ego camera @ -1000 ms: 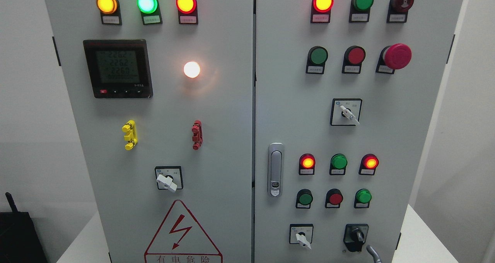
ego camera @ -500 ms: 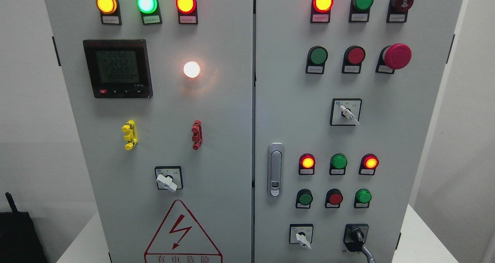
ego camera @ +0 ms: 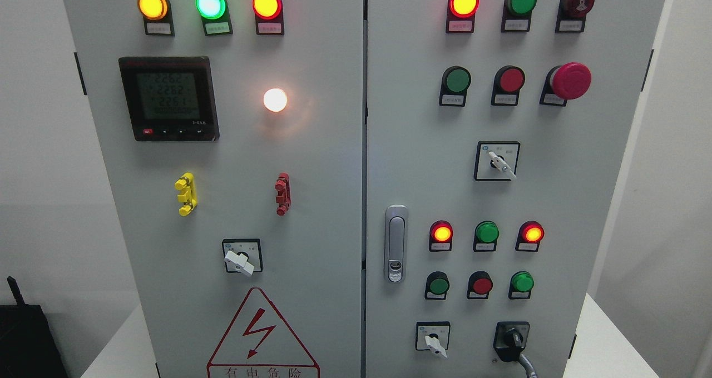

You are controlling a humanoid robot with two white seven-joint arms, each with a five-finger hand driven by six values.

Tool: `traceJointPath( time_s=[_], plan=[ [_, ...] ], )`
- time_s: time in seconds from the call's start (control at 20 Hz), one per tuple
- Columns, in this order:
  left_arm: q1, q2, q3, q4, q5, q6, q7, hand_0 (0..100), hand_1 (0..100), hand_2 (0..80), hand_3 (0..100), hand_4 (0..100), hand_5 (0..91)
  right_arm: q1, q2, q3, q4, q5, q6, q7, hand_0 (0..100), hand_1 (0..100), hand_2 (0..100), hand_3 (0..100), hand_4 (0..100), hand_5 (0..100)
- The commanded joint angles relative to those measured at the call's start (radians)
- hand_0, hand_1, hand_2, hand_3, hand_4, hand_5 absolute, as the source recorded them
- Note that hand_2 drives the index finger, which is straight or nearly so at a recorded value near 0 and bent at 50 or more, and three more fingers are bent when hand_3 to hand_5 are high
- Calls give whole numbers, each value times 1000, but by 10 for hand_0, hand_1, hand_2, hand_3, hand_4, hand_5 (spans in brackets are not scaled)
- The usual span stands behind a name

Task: Trip black knob to open circuit
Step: 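Raise the right hand up to the black rotary knob at the cabinet bottom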

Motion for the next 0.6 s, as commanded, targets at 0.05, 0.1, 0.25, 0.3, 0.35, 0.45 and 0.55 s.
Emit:
traceJointPath(
  time_s=[0.05,0.1,0.25,0.3,0.35,0.45,0.55],
  plan=[
    [0,-1,1,1,2,1,0,120,389,0,0,0,0,-15,7,19,-35,6,-10,0,816,871,31,1000,1000,931],
    [0,-1,1,1,2,1,0,120,389,0,0,0,0,-15,4,21,-35,6,-10,0,816,871,33,1000,1000,931],
    [0,-1,1,1,2,1,0,120,389,0,0,0,0,-16,8,27,-35,6,-10,0,816,871,35,1000,1000,931],
    [0,-1,1,1,2,1,0,120,389,0,0,0,0,-18,8,27,-35,6,-10,0,816,871,35,1000,1000,931],
    [0,-1,1,1,2,1,0,120,389,0,0,0,0,-21,8,29,-35,8,-10,0,816,871,36,1000,1000,931],
    [0,-1,1,1,2,1,0,120,389,0,0,0,0,-23,8,30,-35,8,-10,0,815,871,37,1000,1000,931],
    [0,-1,1,1,2,0,0,120,389,0,0,0,0,-27,10,33,-36,8,-10,0,816,871,37,1000,1000,931]
  ],
)
